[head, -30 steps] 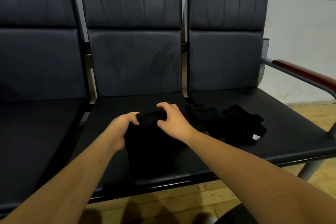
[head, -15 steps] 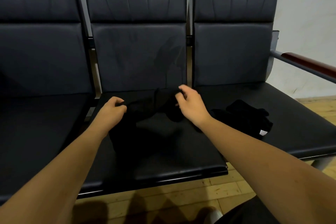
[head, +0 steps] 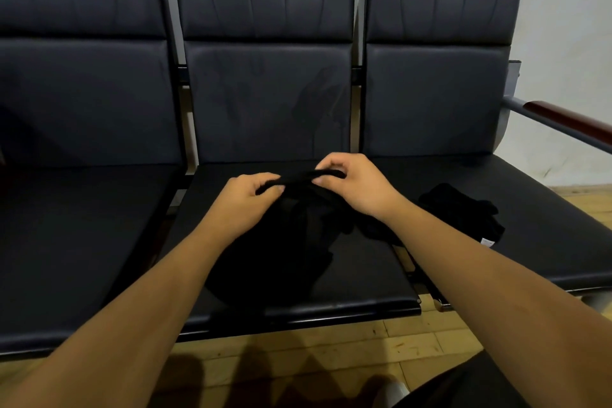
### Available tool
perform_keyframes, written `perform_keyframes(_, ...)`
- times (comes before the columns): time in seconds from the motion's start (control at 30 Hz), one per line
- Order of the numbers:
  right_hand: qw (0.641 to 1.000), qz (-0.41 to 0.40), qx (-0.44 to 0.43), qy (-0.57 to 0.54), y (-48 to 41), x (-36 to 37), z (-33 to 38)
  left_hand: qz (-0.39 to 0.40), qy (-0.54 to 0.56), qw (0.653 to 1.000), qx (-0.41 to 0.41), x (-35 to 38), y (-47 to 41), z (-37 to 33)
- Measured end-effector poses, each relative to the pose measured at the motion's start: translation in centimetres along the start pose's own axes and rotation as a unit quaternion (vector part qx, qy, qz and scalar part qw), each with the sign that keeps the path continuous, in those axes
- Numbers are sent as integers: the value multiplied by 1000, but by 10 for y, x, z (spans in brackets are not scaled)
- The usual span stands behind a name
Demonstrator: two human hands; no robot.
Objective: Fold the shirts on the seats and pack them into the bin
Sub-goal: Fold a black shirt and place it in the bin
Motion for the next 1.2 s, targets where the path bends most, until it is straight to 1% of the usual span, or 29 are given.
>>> perform_keyframes(0.07,996,15,8,85,5,-3,-10,5,-60,998,-11,2,1,4)
perform_keyframes(0.1,992,21,10,123,7,-3,-13,5,-66,997,-25,3,1,8)
perform_keyframes(0.17,985,29,14,170,10,-3,-20,-6,-16,997,-73,2,2,18)
perform_keyframes(0.23,984,19,13,176,10,-8,-22,-28,26,994,-106,-2,2,26)
perform_keyframes(0.27,989,2,12,146,9,-12,-22,-38,25,993,-111,-5,3,28)
perform_keyframes(0.33,999,-40,23,18,6,-22,-21,-71,30,991,-113,-11,4,28)
perform_keyframes(0.37,997,-62,31,-40,4,-27,-19,-92,41,989,-112,-17,3,26)
perform_keyframes(0.4,993,-80,36,-76,1,-31,-16,-107,51,987,-108,-24,1,22)
perform_keyframes(0.5,984,-117,36,-127,-16,-45,8,-119,76,985,-97,-54,-13,2)
perform_keyframes(0.57,974,-136,18,-181,-29,-58,39,-127,145,976,-98,-83,-24,-17)
perform_keyframes(0.63,956,-145,-3,-255,-38,-68,73,-112,238,961,-80,-108,-31,-40)
perform_keyframes(0.67,951,-146,-15,-272,-41,-72,89,-106,237,964,-66,-120,-36,-50)
perform_keyframes(0.7,955,-148,-29,-254,-43,-75,105,-101,179,977,-51,-132,-39,-59)
perform_keyframes(0.73,962,-147,-42,-226,-45,-77,120,-104,76,990,-53,-144,-42,-64)
perform_keyframes(0.77,967,-152,-53,-200,-46,-80,134,-121,-30,990,-67,-156,-43,-65)
perform_keyframes(0.8,966,-163,-57,-190,-48,-83,145,-151,-109,978,-95,-170,-44,-62)
perform_keyframes(0.83,962,-181,-54,-195,-50,-89,155,-178,-155,964,-124,-184,-44,-57)
perform_keyframes(0.87,955,-201,-39,-213,-52,-95,161,-199,-164,954,-152,-193,-42,-50)
perform_keyframes(0.9,948,-218,-17,-231,-52,-101,166,-212,-166,947,-177,-201,-39,-44)
perform_keyframes(0.93,945,-228,8,-235,-51,-105,168,-214,-136,948,-191,-204,-35,-40)
perform_keyframes(0.97,950,-223,41,-214,-51,-107,167,-211,-91,952,-200,-205,-32,-39)
perform_keyframes(1.0,962,-204,74,-165,-50,-105,165,-212,-38,955,-205,-204,-30,-38)
perform_keyframes(1.07,981,-151,123,-5,-44,-100,161,-228,11,954,-192,-205,-28,-45)
perform_keyframes(1.13,977,-107,127,133,-41,-97,156,-231,21,961,-154,-206,-29,-62)
perform_keyframes(1.17,977,-78,112,165,-41,-92,156,-223,38,964,-137,-205,-30,-71)
perform_keyframes(1.2,980,-42,88,172,-40,-82,158,-207,58,969,-122,-203,-30,-80)
Point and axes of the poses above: each hand's wrist, its own y-axis away from the middle knuckle, its own x-axis out of the palm, z = x × y, the point moved 6 cm from there along -y, towards the middle knuckle, and after that the axes turned 12 degrees about -y, right-handed, at the moved point
